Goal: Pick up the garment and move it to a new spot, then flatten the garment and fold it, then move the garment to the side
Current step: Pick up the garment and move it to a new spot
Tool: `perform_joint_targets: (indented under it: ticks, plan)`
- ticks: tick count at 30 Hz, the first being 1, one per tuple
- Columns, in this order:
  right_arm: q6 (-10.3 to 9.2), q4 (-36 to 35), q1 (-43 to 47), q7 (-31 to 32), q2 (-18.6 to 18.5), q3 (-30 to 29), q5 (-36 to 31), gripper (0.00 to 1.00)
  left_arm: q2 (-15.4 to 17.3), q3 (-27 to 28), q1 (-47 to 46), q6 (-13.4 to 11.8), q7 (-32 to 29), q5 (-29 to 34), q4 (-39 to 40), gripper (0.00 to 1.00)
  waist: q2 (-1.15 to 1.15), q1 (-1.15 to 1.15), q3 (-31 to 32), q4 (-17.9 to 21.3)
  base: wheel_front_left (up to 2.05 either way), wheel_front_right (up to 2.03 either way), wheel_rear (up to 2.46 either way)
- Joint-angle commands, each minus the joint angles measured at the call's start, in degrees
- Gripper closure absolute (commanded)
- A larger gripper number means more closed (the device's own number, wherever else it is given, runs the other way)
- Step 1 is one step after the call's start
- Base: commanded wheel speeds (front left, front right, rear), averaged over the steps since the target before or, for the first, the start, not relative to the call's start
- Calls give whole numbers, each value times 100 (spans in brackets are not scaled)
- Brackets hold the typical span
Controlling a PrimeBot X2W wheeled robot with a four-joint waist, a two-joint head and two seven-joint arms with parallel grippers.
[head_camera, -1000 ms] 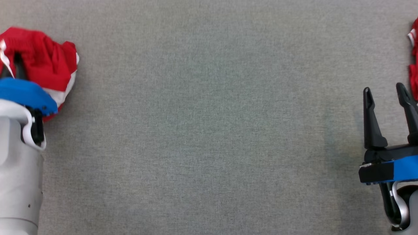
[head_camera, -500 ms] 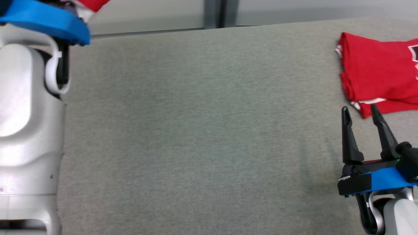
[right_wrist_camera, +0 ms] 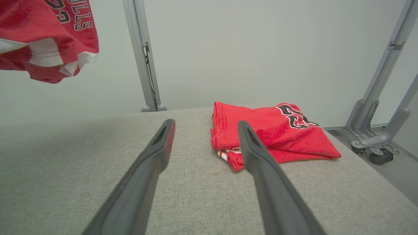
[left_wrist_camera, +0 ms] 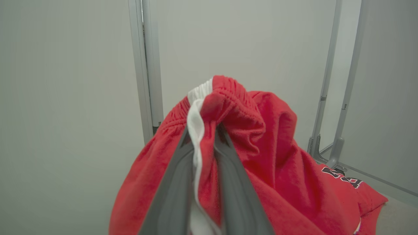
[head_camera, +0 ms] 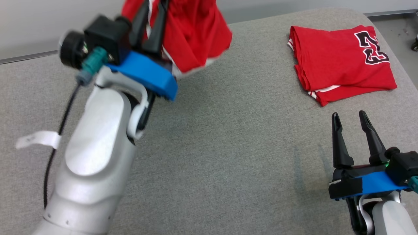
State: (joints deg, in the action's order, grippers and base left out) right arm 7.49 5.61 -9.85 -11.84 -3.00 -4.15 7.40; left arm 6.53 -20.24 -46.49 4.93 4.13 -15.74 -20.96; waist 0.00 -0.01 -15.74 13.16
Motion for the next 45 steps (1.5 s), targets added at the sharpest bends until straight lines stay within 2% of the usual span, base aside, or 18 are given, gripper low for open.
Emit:
perform_joint_targets:
  ticks: [1, 16, 17, 18, 23, 28, 36, 45]
  plan:
    - [1, 19, -33, -46, 12, 8, 27, 0, -8, -36, 164, -3, 13, -39, -51, 100, 0, 1, 2, 15, 0, 0, 0]
    - [1, 261, -69, -135, 12, 132, 117, 0, -262, -828, 1838, -39, 408, -198, -1028, 100, 0, 1, 54, -129, 0, 0, 0]
    - [1, 275, -51, -137, 12, 135, 112, 0, -275, -853, 1873, -56, 469, -218, -1055, 23, 0, 1, 72, -148, 0, 0, 0]
    - [1, 294, -31, -139, 11, 125, 98, 0, -289, -883, 1897, -95, 537, -224, -1085, 0, 0, 1, 103, -176, 0, 0, 0]
    - [1, 353, 44, -103, 10, 133, 45, 0, -301, -795, 1855, -248, 843, -286, -1024, 0, 0, 1, 290, -317, 0, 0, 0]
    - [1, 363, 110, -70, 10, 175, 38, 0, -123, -555, 1910, -391, 980, -332, -877, 0, 0, 1, 446, -448, 0, 0, 0]
    - [1, 303, 283, 4, 10, 156, 9, 0, 345, 105, 2392, -716, 1104, -478, -234, 0, 0, 1, 654, -815, 0, 0, 0]
    - [1, 198, 394, 93, 8, 110, -27, 0, 514, 609, 3063, -938, 1110, -454, 417, 0, 0, 1, 821, -1110, 0, 0, 0]
